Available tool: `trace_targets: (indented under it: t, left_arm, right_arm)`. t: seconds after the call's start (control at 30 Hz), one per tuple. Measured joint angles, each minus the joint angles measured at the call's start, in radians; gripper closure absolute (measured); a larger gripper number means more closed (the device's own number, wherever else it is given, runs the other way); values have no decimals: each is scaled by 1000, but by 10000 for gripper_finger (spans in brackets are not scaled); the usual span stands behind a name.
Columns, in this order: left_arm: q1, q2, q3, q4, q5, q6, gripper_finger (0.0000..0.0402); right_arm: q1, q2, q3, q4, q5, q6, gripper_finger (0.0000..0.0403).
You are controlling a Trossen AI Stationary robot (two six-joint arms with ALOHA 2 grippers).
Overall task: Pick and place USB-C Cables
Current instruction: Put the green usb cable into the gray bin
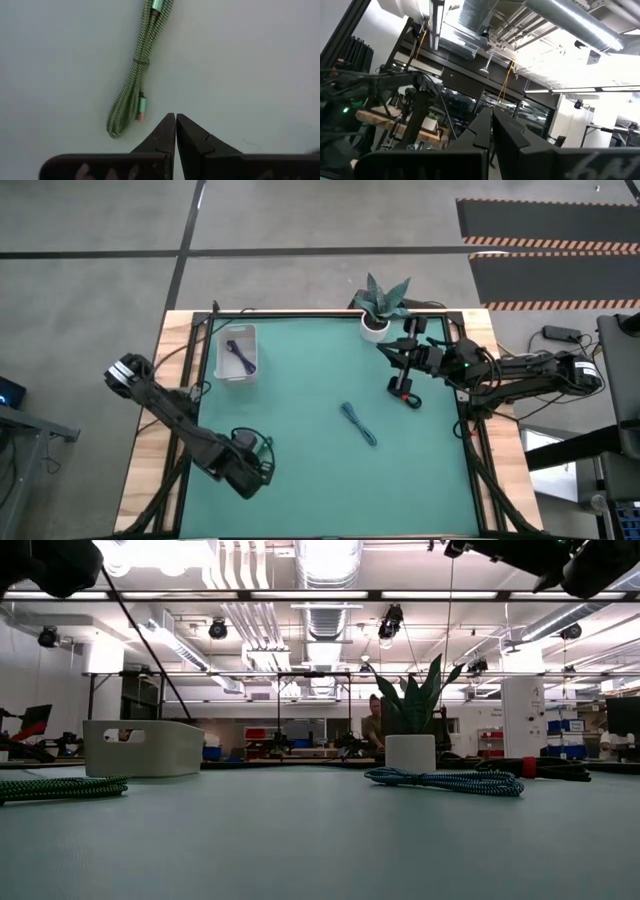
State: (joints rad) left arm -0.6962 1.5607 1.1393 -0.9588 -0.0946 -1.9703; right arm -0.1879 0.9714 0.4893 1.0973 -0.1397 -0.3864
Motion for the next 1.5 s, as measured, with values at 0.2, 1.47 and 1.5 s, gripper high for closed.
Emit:
trace_targets:
  t: [0.2,1.47,1.5]
  left_arm:
    - [1,47,-5,-19,0,39,401]
    - [1,135,-120,61,-61,293,244]
    - [1,135,-121,61,-63,293,244]
  right_arm:
    - [0,0,1,0,0,20,394]
    - [0,0,2,0,1,9,394]
    - [0,0,2,0,1,9,394]
